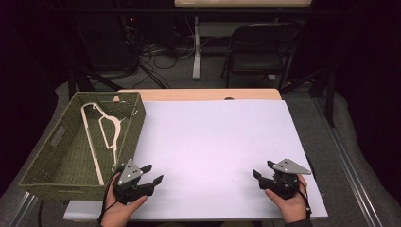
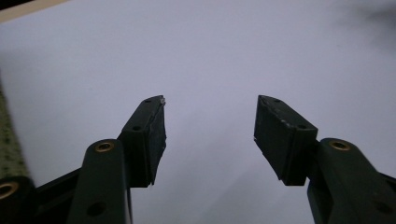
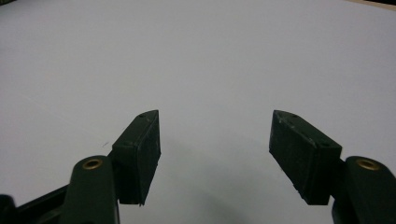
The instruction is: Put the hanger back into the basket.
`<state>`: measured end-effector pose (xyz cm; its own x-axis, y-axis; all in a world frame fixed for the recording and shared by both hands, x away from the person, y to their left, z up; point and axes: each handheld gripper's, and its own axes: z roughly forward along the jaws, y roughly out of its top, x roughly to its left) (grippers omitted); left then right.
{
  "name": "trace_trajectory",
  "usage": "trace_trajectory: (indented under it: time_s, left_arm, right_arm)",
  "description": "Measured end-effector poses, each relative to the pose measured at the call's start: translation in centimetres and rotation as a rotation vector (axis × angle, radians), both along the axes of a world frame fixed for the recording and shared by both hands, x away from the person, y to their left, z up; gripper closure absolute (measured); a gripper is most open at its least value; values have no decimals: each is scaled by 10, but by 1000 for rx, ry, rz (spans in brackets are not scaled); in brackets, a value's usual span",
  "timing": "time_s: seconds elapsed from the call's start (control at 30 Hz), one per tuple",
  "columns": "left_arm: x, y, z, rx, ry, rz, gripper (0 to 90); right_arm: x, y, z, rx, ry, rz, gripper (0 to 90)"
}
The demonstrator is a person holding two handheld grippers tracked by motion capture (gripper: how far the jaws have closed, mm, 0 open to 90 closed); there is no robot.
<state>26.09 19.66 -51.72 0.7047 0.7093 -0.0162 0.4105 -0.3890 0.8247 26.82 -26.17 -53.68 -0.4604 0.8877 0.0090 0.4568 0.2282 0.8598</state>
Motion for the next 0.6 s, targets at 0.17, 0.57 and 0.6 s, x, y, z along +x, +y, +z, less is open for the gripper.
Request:
trace_trajectory:
  time_s: [0.17, 0.57, 0.6]
  left_arm:
    - [-1, -6, -13, 4, 6, -3, 443]
    - [9, -6, -36, 0, 75, 21, 395]
    - [11, -6, -39, 3, 81, 32, 378]
  right_arm:
    - [0, 1, -1, -2, 3, 5, 337]
    - [0, 2, -2, -2, 11, 13, 337]
    - [0, 0, -2, -1, 11, 9, 336]
